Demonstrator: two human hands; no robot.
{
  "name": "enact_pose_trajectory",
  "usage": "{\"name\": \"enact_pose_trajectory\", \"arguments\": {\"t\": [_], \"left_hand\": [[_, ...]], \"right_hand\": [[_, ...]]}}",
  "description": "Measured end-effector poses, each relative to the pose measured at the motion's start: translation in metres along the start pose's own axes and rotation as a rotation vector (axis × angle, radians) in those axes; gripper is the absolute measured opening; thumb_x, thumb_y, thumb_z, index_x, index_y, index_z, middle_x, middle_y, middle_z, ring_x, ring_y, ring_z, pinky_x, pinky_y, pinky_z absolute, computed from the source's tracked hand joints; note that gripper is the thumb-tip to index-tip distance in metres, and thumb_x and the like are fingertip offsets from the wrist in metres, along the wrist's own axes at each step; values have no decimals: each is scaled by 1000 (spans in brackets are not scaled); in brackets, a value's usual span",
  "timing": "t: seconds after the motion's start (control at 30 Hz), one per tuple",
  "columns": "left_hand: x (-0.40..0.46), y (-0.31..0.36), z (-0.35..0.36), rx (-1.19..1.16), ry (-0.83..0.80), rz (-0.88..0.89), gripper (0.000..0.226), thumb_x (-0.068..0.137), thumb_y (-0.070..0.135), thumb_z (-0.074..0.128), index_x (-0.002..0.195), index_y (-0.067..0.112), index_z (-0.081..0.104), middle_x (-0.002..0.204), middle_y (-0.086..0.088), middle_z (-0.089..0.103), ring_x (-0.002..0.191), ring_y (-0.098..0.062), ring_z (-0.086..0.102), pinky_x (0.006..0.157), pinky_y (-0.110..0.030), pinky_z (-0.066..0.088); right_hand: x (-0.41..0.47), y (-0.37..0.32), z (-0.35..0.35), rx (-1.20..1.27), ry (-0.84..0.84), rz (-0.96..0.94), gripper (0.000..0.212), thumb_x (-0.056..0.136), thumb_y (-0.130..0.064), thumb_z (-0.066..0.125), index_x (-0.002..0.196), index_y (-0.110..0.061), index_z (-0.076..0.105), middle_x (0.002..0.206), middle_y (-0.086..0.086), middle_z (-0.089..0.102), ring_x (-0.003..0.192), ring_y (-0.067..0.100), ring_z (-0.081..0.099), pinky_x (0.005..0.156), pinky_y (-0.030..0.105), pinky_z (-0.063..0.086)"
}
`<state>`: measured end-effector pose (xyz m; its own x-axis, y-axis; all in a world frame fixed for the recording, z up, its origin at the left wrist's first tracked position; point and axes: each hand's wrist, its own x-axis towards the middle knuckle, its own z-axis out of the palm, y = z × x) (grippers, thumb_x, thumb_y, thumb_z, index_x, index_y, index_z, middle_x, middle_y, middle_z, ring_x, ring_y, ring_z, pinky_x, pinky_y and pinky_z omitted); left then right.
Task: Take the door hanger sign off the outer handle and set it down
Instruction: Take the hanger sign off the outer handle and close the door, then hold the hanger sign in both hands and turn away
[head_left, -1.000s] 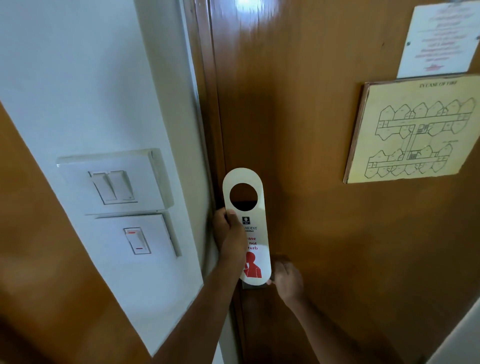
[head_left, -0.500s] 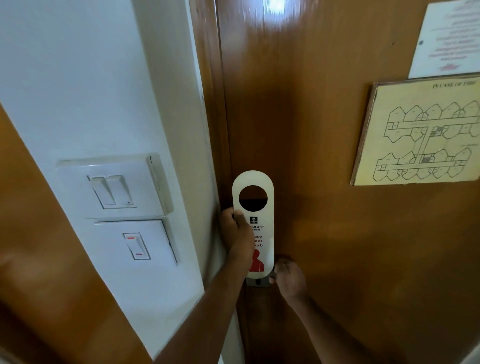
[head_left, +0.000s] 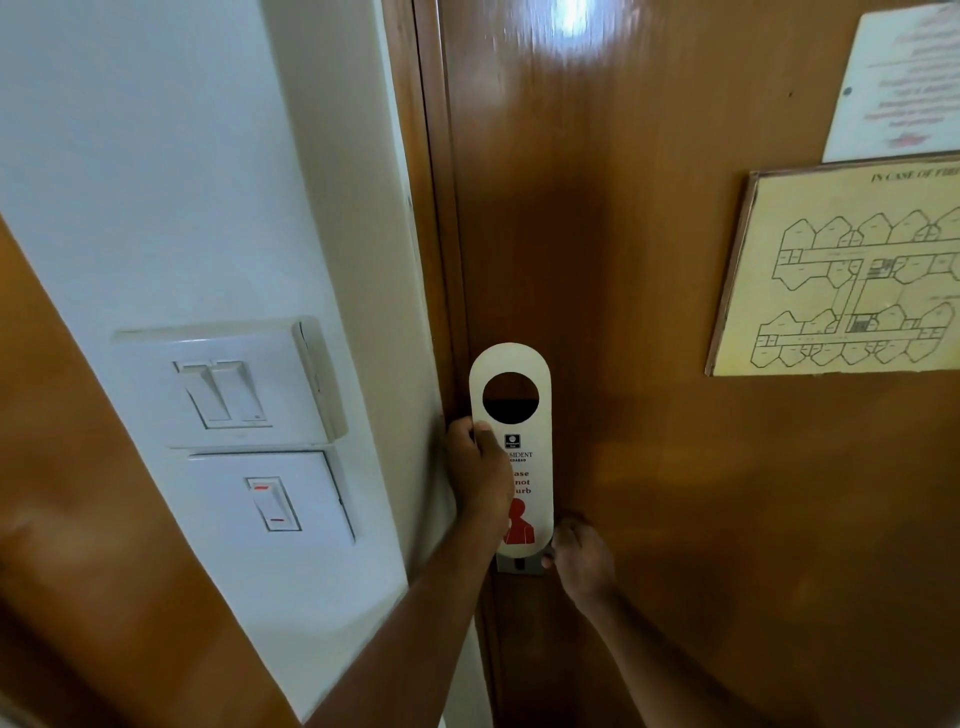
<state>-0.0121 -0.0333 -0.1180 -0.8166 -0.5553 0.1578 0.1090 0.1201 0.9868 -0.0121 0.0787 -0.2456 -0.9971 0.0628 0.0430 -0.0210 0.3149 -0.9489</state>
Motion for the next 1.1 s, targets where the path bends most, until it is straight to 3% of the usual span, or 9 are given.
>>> {"name": "enact_pose_trajectory", "arguments": {"t": [0.2,0.4,0.57,0.67,0.77,0.83,0.9,1.0,1.1], "left_hand": [[3,0,0,8,-15,2,19,104,28,42,112,15,54,104,-13,71,83,-23,73,69,-36,63],[4,3,-3,3,-28,0,20,104,26,42,113,13,54,104,-14,71,85,-23,73,74,-42,64],[1,4,-5,9,-59,-3,18,104,25,42,113,14,54,104,-13,71,81,-18,72,63,-32,60],[-1,5,-9,-18,-69,-20,18,103,25,44,113,14,55,100,-8,71,78,-15,71,54,-24,55],[-9,6,-14,-85,-58,-36,16,103,26,45,112,19,56,90,6,68,75,-9,69,43,-12,49],[-18,4,-15,-96,-77,-24,13,103,28,46,112,22,54,90,13,65,78,-8,67,43,-10,48],[-29,3,-14,-91,-131,0,13,102,29,49,113,24,53,93,15,63,81,-7,66,51,-15,50],[-42,5,-6,-70,-236,38,15,101,29,52,116,26,54,99,12,65,84,-11,67,59,-20,50],[-58,7,13,-58,-363,-12,22,99,35,53,118,24,55,106,3,71,89,-21,73,69,-32,60]], "right_hand": [[4,-2,-5,-159,-10,-96,31,103,-24,41,77,-28,57,70,-2,70,61,6,68,62,31,59],[12,-8,-14,-349,-69,-202,38,99,-25,43,63,-31,53,60,-7,64,56,6,58,88,47,51],[9,-15,-26,-455,-123,-284,39,101,-25,38,66,-31,54,67,-5,67,62,6,61,87,45,53],[5,-19,-36,-461,-129,-261,32,101,-21,41,77,-29,59,68,-7,63,55,2,55,67,33,53],[0,-25,-45,-334,-39,-232,25,102,-20,44,97,-22,68,88,-1,68,77,9,60,68,31,53],[-6,-36,-54,-58,28,-229,25,102,-17,44,98,-23,68,100,2,69,88,14,63,69,25,51],[-15,-54,-62,242,43,-253,27,101,-18,43,91,-21,68,95,3,69,92,21,65,64,23,51],[-31,-75,-77,379,69,-307,29,100,-20,42,99,-15,71,94,-5,77,89,9,71,64,14,54],[-47,-74,-96,375,103,-287,20,101,-15,49,100,-11,69,96,-3,79,88,16,75,67,28,61]]}}
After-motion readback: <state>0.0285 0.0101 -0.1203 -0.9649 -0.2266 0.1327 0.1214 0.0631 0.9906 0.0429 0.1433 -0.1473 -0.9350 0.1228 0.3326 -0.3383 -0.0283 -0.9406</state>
